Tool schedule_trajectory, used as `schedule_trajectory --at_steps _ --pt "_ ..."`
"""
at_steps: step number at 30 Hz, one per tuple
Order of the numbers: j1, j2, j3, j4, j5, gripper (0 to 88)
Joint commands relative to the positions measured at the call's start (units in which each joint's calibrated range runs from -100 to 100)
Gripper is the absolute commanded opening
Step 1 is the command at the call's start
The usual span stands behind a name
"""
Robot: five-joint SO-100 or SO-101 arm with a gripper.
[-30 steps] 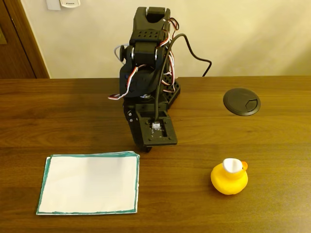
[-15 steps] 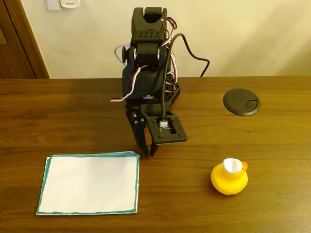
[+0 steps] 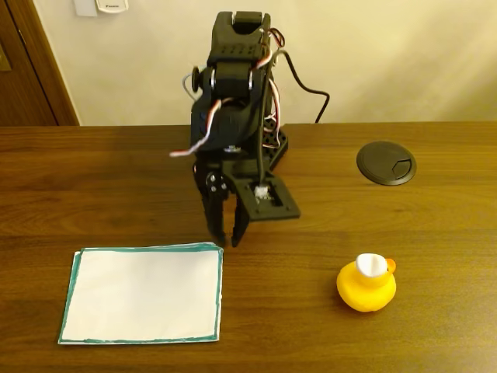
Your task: Grab the yellow duck toy and put inside the green color rectangle box on the table
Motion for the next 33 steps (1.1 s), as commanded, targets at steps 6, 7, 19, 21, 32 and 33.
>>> schedule_trajectory --at_steps 6,7,19,21,32,33 --pt "-4.4 -0.2 -13.1 1.6 0.8 14.8" --pt "-5.6 -0.2 -13.9 1.6 0.8 18.5" --pt "-17.8 4.8 -23.1 -0.6 -0.6 21.4" --pt "-16.5 7.6 -25.2 -0.4 0.1 21.4" --pt "-23.5 34.4 -29.4 -9.9 2.1 21.5" --pt "-24.3 35.8 -29.4 -10.7 2.0 22.2"
